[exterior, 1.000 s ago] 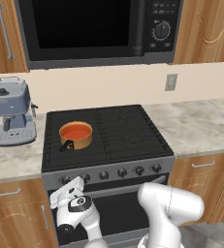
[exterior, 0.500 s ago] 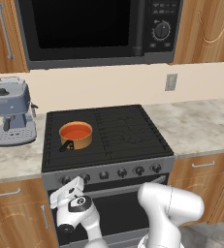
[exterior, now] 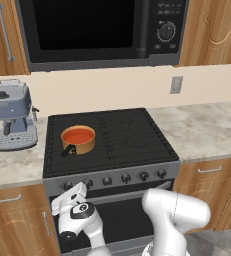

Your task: Wait until the marinara sauce is simmered to a deep red color and then turn off the stove.

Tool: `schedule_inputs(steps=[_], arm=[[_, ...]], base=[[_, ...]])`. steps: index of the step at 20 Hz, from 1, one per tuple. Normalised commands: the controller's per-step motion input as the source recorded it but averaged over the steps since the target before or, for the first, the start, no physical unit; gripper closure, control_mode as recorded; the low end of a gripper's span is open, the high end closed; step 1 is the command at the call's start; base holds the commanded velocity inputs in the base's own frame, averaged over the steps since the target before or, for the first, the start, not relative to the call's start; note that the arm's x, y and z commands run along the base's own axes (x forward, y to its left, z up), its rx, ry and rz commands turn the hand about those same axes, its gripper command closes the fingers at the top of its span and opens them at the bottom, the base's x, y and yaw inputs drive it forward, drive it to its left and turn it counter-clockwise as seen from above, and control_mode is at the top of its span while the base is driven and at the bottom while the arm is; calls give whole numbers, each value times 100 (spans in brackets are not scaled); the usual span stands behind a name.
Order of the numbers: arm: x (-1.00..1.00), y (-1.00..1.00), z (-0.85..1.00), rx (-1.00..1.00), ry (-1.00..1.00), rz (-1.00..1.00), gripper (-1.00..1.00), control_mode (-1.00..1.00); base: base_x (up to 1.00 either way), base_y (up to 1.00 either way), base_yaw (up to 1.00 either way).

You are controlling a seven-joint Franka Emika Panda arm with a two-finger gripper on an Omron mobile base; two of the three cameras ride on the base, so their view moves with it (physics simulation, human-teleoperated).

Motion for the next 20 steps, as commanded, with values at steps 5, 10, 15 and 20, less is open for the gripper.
schedule_inputs(steps=[5, 10, 15, 20], arm=[[0, 0, 0, 0, 0, 0, 100, -100], [0, 0, 0, 0, 0, 0, 100, -100], [0, 0, 0, 0, 0, 0, 100, -100], [0, 0, 0, 0, 0, 0, 100, -100]], base=[[0, 0, 0], [0, 0, 0], [0, 0, 0], [0, 0, 0]])
